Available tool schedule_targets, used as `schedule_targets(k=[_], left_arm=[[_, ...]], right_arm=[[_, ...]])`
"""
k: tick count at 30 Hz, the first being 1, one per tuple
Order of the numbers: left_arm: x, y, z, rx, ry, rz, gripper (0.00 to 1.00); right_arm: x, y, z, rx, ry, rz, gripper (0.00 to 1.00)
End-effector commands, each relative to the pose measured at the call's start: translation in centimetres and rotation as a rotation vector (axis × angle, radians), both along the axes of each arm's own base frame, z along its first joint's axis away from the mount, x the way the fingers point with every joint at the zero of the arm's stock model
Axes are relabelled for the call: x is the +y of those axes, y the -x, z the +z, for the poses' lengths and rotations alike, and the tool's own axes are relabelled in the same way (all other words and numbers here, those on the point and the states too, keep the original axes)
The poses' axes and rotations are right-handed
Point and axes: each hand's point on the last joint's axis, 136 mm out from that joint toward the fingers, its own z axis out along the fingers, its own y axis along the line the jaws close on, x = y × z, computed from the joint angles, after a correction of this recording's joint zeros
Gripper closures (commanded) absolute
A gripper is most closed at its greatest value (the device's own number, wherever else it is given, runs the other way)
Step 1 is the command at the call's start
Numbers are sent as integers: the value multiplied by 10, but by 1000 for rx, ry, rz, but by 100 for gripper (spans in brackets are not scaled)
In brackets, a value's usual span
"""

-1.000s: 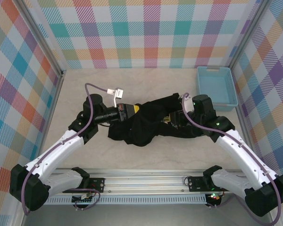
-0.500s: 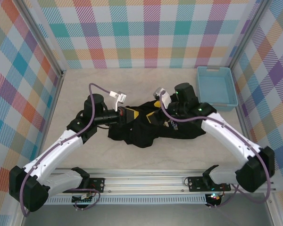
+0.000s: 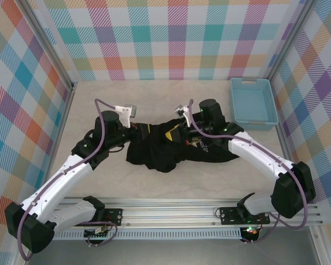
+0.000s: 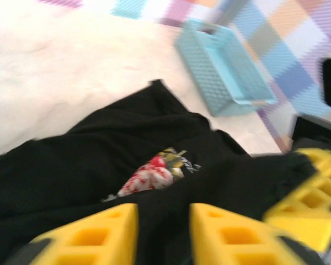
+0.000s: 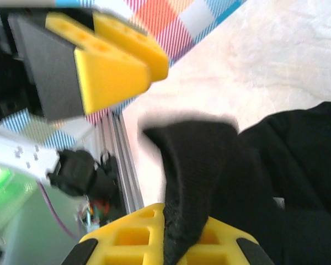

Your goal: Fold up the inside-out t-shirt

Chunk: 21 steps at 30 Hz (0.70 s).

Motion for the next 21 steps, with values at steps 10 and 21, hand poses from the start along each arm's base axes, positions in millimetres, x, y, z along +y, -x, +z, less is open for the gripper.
schedule_targets(k=[10,21], left_arm=[[2,34,-42,219,96,54,32],[-53,28,-52,279,209,-138,54]], right_arm=[[19,-30,30,57,-173,-326,100],[12,-28,22,39,-138,-342,100]])
